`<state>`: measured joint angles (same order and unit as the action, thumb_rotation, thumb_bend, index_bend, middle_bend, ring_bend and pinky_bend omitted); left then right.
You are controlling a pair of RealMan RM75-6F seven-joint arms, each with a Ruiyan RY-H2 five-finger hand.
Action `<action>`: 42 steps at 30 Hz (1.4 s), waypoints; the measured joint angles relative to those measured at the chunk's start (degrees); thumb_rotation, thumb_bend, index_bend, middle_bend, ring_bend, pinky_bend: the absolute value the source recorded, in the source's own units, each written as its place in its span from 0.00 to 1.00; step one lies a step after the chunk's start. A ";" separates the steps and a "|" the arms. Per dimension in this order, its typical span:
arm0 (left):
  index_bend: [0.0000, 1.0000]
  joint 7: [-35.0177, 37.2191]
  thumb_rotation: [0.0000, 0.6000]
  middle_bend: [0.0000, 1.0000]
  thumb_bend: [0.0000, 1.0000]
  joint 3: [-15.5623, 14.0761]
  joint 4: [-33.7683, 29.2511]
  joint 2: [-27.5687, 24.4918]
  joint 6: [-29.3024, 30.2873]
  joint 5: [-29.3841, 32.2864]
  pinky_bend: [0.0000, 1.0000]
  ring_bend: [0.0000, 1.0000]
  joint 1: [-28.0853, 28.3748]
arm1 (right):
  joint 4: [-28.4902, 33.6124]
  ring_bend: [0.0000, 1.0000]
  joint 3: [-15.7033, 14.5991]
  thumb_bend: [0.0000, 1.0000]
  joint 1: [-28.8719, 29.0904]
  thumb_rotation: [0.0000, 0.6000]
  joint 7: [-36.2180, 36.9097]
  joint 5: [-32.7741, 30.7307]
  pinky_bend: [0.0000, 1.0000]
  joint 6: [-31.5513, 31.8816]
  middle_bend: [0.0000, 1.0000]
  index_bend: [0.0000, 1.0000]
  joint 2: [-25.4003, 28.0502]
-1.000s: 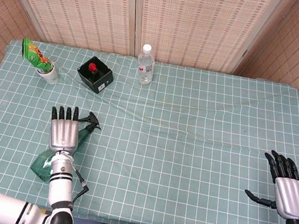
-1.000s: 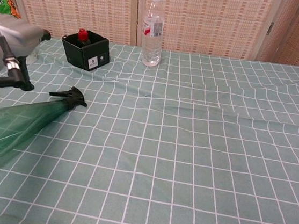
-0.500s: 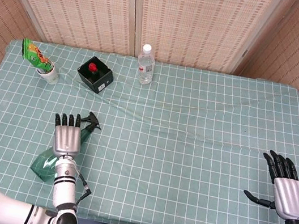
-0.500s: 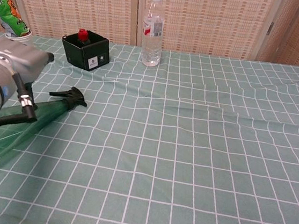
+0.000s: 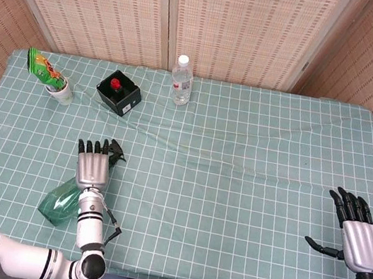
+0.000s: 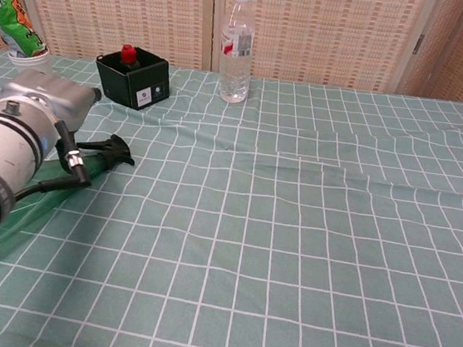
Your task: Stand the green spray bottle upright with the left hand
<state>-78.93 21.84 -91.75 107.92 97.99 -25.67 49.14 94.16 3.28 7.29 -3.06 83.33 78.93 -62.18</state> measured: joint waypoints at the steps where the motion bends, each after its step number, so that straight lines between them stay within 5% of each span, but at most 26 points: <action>1: 0.00 0.18 1.00 0.13 0.21 0.50 0.58 -0.05 -0.25 0.18 0.08 0.11 0.05 | 0.01 0.00 0.04 0.00 0.08 1.00 -0.09 -0.17 0.00 -0.20 0.00 0.00 -0.01; 23: 0.02 5.22 1.00 0.15 0.21 7.15 7.86 7.12 1.04 4.82 0.10 0.12 1.01 | 0.37 0.00 0.23 0.00 0.59 1.00 0.21 -0.69 0.00 -0.91 0.00 0.00 0.20; 29: 0.03 6.93 1.00 0.16 0.21 11.23 12.28 9.93 1.93 5.84 0.09 0.14 1.74 | 0.10 0.00 0.22 0.00 0.58 1.00 0.74 -0.55 0.00 -0.82 0.00 0.00 0.20; 42: 0.04 8.38 1.00 0.23 0.21 12.97 15.51 11.66 1.37 6.17 0.11 0.17 1.69 | 0.43 0.00 0.12 0.00 0.71 1.00 0.21 -0.65 0.00 -1.05 0.00 0.00 0.17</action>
<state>-70.56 34.81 -76.24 119.58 99.37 -19.50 50.83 94.59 3.40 8.00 -2.85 82.68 77.88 -62.01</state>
